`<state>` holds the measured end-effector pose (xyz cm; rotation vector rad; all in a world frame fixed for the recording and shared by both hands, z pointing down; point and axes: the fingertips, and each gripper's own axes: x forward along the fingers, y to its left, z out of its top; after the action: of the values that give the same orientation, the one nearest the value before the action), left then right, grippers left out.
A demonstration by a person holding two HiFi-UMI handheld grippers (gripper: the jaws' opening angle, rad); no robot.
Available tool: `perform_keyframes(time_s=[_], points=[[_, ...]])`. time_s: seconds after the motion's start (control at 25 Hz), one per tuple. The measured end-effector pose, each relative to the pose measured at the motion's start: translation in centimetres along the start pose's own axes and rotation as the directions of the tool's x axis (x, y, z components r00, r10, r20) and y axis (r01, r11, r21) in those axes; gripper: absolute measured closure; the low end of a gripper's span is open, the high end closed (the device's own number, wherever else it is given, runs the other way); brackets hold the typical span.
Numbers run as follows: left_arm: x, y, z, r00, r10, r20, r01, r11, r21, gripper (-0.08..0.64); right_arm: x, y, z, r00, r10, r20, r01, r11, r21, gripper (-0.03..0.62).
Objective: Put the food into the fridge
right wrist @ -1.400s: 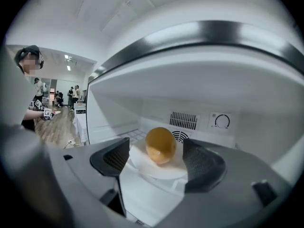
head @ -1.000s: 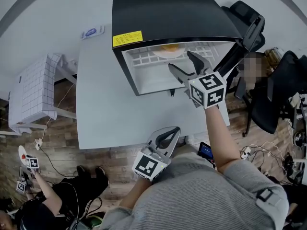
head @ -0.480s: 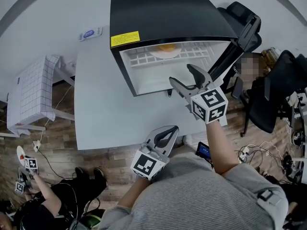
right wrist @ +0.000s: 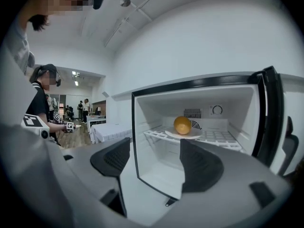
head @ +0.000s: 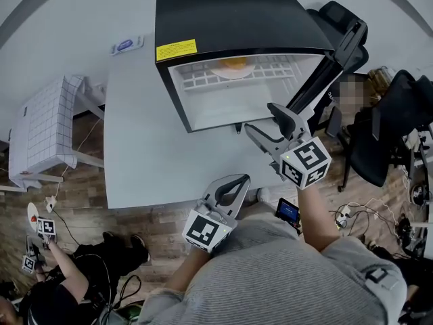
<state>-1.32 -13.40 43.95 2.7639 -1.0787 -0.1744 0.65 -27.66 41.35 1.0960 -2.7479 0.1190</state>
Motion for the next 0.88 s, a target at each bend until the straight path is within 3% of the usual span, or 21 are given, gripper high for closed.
perform_keyframes(time_s=[0.2, 0.24, 0.32, 0.48, 0.6, 0.88], points=[[-0.5, 0.1, 0.0, 1.0, 0.011, -0.006, -0.011, 1.0, 0.002, 0.552, -2.2, 1.2, -0.2, 1.0, 0.018, 0.026, -0.018, 1.0, -0.013, 0.269], [-0.6, 0.1, 0.0, 1.0, 0.015, -0.008, -0.015, 1.0, 0.0, 0.552, -2.7, 1.2, -0.2, 0.999, 0.013, 0.033, -0.012, 1.0, -0.014, 0.302], [-0.7, 0.1, 0.0, 1.0, 0.019, -0.01, -0.019, 1.0, -0.001, 0.552, -3.8, 1.0, -0.2, 0.999, -0.009, 0.05, 0.01, 1.0, -0.016, 0.445], [-0.7, 0.0, -0.2, 1.0, 0.017, -0.021, -0.017, 1.0, 0.003, 0.552, -5.2, 0.8, -0.6, 0.999, -0.02, 0.045, 0.022, 0.999, -0.026, 0.484], [-0.8, -0.2, -0.7, 0.999, 0.013, -0.043, -0.013, 1.0, -0.002, 0.552, -6.2, 1.3, -1.0, 0.999, -0.014, 0.049, 0.016, 0.999, -0.033, 0.551], [-0.9, -0.1, -0.6, 0.999, 0.016, -0.041, -0.016, 1.0, 0.008, 0.552, -7.3, 3.6, -2.5, 0.997, 0.052, 0.054, -0.05, 0.998, -0.041, 0.58]])
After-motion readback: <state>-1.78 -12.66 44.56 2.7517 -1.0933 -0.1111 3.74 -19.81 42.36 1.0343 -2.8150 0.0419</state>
